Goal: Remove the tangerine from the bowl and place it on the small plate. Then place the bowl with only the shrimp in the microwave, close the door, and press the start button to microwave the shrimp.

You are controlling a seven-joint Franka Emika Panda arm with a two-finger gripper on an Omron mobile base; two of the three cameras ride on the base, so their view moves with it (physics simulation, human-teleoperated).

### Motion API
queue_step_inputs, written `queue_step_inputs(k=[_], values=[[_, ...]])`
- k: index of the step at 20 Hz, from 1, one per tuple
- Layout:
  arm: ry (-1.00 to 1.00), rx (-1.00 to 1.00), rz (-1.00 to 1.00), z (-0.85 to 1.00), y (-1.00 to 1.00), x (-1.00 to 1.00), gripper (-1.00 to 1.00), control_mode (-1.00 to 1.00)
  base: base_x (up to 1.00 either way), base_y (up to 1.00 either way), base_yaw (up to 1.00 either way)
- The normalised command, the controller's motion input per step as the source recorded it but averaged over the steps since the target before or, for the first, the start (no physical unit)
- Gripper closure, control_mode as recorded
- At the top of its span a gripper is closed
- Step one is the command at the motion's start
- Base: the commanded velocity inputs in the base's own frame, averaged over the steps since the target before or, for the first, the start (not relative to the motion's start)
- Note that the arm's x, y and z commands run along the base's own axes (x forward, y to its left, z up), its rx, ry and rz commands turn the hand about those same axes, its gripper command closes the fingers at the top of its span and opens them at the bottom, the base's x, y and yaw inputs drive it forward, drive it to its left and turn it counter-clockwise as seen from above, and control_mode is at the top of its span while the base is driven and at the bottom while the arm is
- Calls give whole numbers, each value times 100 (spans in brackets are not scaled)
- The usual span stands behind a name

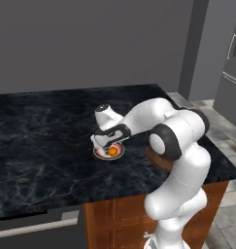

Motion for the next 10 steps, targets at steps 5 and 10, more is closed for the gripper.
queue_step_inputs(k=[5, 10], values=[[-16, 1, -1, 79, -12, -42, -100, -100, 0, 0, 0], [-7, 25, -13, 31, -96, -63, -100, -100, 0, 0, 0]])
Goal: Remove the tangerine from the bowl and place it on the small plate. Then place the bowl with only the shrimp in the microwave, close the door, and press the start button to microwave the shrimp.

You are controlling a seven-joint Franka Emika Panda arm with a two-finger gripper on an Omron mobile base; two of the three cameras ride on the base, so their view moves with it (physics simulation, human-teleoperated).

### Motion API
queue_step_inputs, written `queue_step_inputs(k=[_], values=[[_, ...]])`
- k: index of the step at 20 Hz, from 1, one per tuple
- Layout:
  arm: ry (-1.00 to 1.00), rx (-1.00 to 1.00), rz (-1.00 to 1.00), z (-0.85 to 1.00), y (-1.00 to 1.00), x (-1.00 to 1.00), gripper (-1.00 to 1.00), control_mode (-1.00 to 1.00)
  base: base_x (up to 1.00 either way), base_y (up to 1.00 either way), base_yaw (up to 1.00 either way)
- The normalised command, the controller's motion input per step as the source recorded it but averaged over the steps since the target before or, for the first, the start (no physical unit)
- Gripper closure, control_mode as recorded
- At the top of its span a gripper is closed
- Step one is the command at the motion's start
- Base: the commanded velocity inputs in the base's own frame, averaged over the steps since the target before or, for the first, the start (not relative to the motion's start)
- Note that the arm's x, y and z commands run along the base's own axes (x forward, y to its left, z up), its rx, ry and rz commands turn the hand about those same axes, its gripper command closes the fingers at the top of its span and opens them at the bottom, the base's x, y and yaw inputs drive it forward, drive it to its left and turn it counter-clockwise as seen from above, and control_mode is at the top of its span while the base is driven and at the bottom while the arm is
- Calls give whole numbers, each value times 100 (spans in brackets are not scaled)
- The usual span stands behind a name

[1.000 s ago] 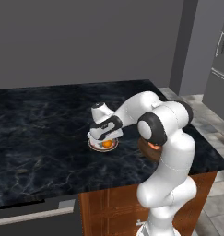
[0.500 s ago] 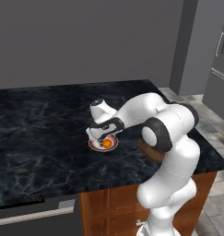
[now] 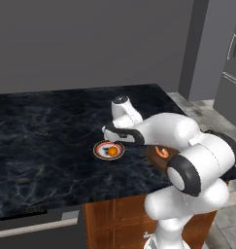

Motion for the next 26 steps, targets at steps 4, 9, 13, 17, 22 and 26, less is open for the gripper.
queue_step_inputs(k=[4, 9, 13, 17, 22, 26], values=[[-5, 36, -18, 5, -100, -73, -100, -100, 0, 0, 0], [-1, 38, -19, 8, -100, -68, -100, -100, 0, 0, 0], [0, 37, -19, 10, -100, -58, -100, -100, 0, 0, 0], [0, 36, -17, 0, -100, -38, -100, -100, 0, 0, 0], [0, 32, -15, 0, -100, -19, -100, -100, 0, 0, 0], [1, 19, -8, -6, -91, 0, -100, -100, 0, 0, 0]])
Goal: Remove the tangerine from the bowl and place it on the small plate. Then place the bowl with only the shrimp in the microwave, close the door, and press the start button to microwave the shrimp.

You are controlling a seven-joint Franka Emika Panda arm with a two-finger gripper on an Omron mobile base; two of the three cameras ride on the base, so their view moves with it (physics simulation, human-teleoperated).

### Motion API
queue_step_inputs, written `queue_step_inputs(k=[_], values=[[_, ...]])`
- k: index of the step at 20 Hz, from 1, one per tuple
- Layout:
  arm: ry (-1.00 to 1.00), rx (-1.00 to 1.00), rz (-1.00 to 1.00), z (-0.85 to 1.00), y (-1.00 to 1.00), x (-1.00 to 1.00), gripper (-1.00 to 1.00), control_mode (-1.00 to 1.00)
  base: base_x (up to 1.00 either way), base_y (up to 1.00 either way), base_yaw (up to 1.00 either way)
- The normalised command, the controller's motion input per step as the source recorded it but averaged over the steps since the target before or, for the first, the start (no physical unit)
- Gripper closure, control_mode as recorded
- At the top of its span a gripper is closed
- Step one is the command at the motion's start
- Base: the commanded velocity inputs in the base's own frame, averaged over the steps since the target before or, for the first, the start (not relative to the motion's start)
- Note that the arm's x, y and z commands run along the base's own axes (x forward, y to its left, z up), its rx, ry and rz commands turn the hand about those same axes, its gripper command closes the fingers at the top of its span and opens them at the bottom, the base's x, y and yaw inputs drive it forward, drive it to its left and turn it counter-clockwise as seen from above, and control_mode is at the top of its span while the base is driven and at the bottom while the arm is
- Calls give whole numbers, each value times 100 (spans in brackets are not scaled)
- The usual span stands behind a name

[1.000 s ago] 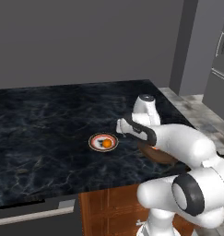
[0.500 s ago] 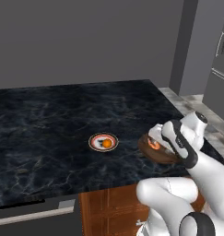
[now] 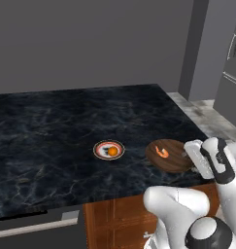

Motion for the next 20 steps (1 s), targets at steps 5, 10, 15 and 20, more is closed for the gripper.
queue_step_inputs(k=[5, 10, 15, 20], values=[[1, 6, -1, -24, -34, 31, -100, -100, 0, 0, 0], [4, 2, 0, -33, -32, 33, -100, -100, 0, 0, 0], [7, 0, 0, -31, -32, 26, -100, -100, 0, 0, 0], [2, 0, 0, -26, -3, 32, -100, -100, 0, 0, 0]])
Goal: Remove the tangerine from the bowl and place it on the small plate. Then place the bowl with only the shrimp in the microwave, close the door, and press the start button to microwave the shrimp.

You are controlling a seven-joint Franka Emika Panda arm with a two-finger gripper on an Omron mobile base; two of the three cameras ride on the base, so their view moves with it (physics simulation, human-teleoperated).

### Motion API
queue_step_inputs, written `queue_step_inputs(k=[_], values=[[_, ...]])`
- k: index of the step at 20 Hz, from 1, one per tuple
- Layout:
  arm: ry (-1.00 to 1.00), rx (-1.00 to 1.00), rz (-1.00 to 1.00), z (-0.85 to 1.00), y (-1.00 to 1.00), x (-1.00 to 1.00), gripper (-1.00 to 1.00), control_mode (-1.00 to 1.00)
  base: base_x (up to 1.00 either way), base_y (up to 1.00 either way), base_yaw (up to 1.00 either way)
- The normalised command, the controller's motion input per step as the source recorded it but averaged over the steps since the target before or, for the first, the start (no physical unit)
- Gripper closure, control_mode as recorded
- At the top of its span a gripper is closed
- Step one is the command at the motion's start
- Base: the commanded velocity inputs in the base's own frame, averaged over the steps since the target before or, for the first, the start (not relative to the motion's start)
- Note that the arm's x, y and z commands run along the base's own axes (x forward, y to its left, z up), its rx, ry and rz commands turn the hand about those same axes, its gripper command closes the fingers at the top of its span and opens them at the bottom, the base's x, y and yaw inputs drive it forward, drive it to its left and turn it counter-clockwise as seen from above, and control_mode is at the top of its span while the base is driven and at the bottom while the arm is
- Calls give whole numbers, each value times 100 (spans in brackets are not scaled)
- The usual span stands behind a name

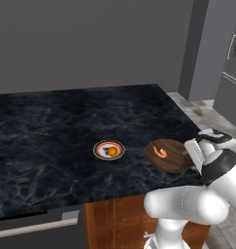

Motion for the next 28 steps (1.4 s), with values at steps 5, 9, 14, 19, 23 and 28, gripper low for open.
queue_step_inputs(k=[5, 9, 14, 19, 23, 28], values=[[0, 0, 0, -20, 0, 20, -100, -100, 0, 0, 0], [0, 0, 0, -22, 1, 8, -100, -100, 0, 0, 0], [0, 0, 0, -14, 15, 0, -100, -100, 0, 0, 0], [0, 0, 0, -6, 55, 0, 100, -100, 0, 0, 0], [0, 0, 0, -6, 47, 0, 100, -100, 0, 0, 0], [0, 0, 0, 0, 22, 0, 100, -100, 0, 0, 0]])
